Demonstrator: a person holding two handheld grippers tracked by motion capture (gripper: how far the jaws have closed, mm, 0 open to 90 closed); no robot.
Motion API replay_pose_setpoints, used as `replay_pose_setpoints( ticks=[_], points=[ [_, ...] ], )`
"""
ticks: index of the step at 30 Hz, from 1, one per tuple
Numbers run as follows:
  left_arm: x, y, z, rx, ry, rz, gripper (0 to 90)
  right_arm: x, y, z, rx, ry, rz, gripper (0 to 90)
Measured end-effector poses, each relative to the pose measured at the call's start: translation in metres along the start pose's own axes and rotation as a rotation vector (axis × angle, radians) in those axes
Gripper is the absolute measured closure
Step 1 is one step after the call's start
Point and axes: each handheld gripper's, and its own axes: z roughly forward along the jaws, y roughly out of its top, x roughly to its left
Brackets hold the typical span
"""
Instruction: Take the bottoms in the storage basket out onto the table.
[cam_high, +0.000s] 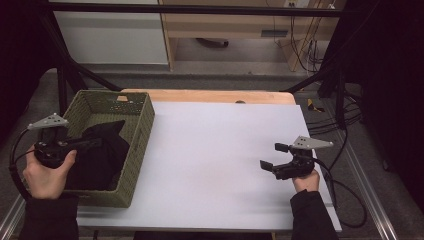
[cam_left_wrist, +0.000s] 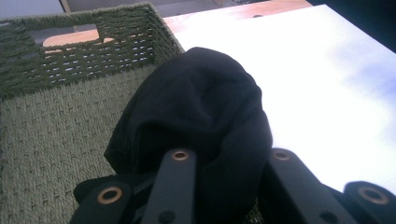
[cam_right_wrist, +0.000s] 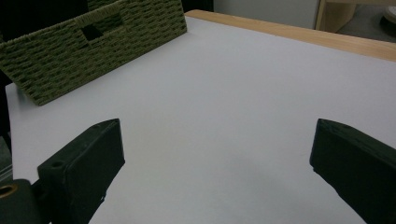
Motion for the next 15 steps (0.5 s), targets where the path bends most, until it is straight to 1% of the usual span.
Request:
replay_pose_setpoints(
  ticks=[9, 15],
  points=[
    [-0.002, 0.003, -0.012, -0.037, -0.013, 0.002, 79.7, 0.000, 0.000, 0.000, -0.002, -0.002, -0.002, 3.5],
    [-0.004, 0.004, -0.016, -0.054, -0.009, 0.005, 79.7, 0.000, 0.000, 0.000, 0.000, -0.003, -0.005, 3.5]
  ],
)
